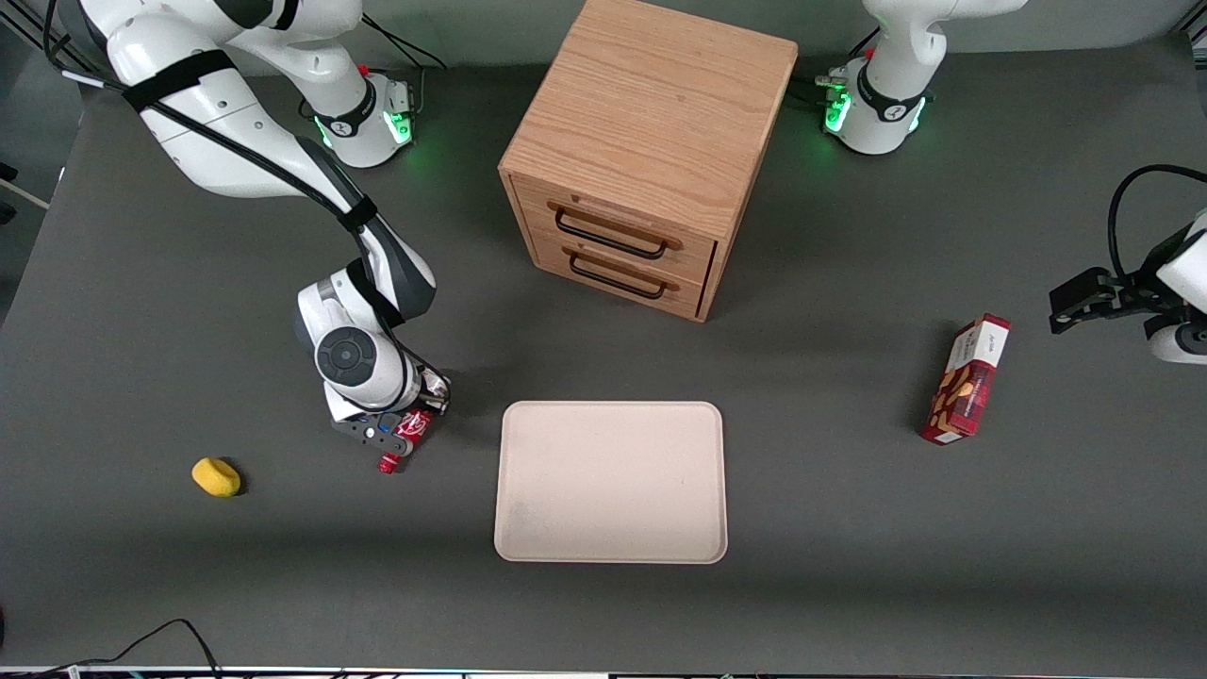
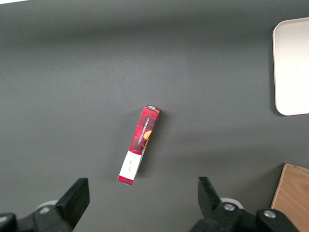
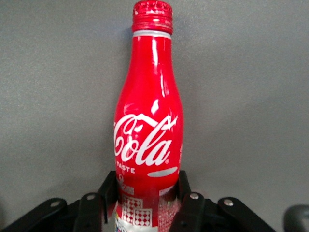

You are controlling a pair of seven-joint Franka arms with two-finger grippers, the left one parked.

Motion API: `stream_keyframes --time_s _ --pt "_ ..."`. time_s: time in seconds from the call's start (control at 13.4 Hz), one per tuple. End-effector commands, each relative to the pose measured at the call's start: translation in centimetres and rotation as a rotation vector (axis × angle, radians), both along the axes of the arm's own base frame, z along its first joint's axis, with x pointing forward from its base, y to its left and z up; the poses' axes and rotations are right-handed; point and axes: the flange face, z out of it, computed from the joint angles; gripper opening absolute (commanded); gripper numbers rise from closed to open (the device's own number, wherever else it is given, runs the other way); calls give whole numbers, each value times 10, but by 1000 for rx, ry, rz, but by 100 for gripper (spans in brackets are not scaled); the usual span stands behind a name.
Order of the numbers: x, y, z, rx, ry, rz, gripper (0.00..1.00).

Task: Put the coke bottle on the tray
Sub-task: 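Close the right gripper around the bottle's body, then lift the bottle and swing it upright with the right gripper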

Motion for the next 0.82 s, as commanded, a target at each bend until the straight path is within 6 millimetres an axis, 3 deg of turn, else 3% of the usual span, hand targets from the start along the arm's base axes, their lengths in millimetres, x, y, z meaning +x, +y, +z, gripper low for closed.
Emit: stream_keyframes --time_s 0.0,0.37,0.74 --pt "3 -2 7 -14 -32 -15 0" --pt "10 -14 87 -32 -46 -47 0" --pt "13 -25 205 45 13 -69 0"
